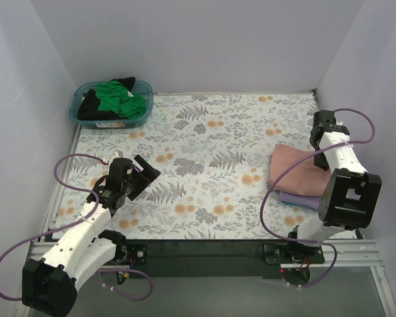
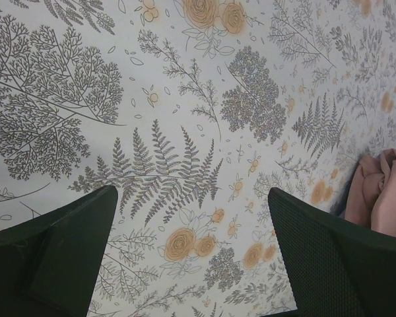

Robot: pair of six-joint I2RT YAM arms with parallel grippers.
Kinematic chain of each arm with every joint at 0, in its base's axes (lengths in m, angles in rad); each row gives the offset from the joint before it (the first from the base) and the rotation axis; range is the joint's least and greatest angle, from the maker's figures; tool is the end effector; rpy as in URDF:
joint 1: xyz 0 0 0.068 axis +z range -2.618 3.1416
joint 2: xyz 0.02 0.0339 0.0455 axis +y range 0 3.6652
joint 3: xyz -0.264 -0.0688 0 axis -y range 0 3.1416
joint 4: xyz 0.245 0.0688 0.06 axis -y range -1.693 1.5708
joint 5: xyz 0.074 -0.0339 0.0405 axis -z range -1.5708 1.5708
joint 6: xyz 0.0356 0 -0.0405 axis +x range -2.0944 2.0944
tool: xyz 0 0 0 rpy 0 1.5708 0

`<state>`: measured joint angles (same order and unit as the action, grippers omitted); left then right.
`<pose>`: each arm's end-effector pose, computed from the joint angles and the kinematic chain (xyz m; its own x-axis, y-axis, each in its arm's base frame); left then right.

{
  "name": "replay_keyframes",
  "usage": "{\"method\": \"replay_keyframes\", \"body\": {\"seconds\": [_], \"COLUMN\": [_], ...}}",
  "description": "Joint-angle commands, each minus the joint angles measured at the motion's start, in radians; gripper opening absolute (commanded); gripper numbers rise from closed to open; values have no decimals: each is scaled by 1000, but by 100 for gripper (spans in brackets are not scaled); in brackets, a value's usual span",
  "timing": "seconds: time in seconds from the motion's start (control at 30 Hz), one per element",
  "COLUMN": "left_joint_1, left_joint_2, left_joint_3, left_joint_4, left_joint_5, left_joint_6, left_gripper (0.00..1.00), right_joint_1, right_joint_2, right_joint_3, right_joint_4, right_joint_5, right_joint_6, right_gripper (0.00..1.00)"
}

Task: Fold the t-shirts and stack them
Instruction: Neatly place the folded tshirt to the corner

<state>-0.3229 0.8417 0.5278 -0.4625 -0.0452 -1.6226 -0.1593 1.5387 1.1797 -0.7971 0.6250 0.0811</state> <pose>0.1654 -0.0536 0.2150 -0.2516 -0.9678 0.0053 -0.6784 0.1725 -0.7141 0.2963 -0.0687 0.2533 -0.8714 0.2065 -0.4450 0.4334 0.7490 -0.5011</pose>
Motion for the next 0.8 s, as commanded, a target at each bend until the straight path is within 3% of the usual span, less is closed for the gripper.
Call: {"method": "replay_keyframes", "body": {"seconds": [0.0,0.03,0.07,0.27,0.37,0.53,0.7,0.77], "left_joint_1": [-1,-1,-1,1,1,-1,1,-1], "left_joint_2": [-3,-3,-3,-1,2,20,56,56], "left_joint_3": [-6,-6,-6,-2,4,43,112,144], "left_joint_4": [8,7,8,-2,-10,-37,-74,-88], "left_joint_5": [-19,-21,-22,-36,-51,-70,-53,-44], "left_joint_6": [10,10,10,7,4,3,-2,-6], "left_gripper": [98,98,98,98,98,98,98,98], "right_joint_1": [-26,-29,-32,-36,-34,-6,156,283], "right_joint_2": [29,34,37,-21,-103,-267,-388,-419], "right_joint_3": [14,8,8,32,35,-53,-159,-224], "right_joint_4": [41,36,33,7,15,130,217,275], "right_joint_5": [110,123,137,79,-52,-405,-456,-475], "right_joint_6": [45,72,81,111,108,57,71,84], "right_gripper": [47,54,97,98,98,99,98,98]}}
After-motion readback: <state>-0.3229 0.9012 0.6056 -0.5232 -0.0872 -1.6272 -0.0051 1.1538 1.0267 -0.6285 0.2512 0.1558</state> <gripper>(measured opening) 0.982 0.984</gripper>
